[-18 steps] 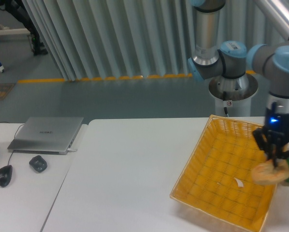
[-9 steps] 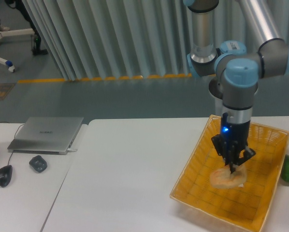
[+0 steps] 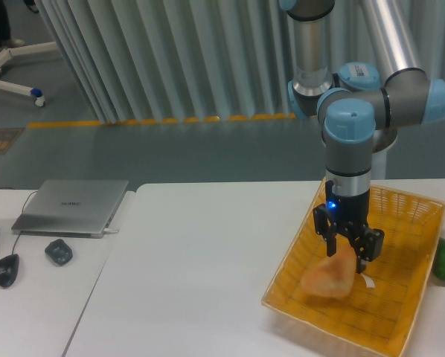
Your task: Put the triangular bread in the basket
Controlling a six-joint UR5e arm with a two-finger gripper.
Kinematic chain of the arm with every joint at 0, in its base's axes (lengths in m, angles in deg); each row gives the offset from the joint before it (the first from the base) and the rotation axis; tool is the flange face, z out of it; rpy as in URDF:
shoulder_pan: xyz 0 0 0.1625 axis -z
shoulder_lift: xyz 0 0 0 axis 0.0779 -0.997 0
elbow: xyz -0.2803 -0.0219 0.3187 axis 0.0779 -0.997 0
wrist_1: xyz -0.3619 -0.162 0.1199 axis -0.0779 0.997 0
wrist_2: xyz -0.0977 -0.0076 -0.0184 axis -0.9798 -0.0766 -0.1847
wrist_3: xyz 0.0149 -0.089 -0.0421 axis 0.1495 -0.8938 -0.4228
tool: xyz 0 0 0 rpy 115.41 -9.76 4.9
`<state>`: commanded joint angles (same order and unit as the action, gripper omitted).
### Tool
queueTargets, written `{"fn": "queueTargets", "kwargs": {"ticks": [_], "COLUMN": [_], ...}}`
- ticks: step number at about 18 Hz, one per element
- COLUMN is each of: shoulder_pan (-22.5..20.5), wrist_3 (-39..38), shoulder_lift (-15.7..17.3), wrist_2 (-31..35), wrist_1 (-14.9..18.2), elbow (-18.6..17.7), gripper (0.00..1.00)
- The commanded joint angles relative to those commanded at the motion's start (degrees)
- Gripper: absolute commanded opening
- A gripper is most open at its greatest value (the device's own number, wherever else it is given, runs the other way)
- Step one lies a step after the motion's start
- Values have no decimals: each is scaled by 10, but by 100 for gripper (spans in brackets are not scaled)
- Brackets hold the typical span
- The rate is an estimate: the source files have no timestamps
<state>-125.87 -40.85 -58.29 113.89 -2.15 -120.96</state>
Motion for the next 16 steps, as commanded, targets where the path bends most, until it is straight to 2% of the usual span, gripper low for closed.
{"fn": "queueTargets", "kwargs": {"ticks": [3,6,9,11,16], "shoulder_pan": [4,-11,-33,-53,-102], "wrist_3": [4,123,172,199,331], "shoulder_lift": [-5,0,2,2,3], "wrist_2": [39,40,41,41,40], "wrist_1": [-2,4,6,23,73], "elbow": [0,1,3,8,25], "gripper": [100,100,100,100,100]}}
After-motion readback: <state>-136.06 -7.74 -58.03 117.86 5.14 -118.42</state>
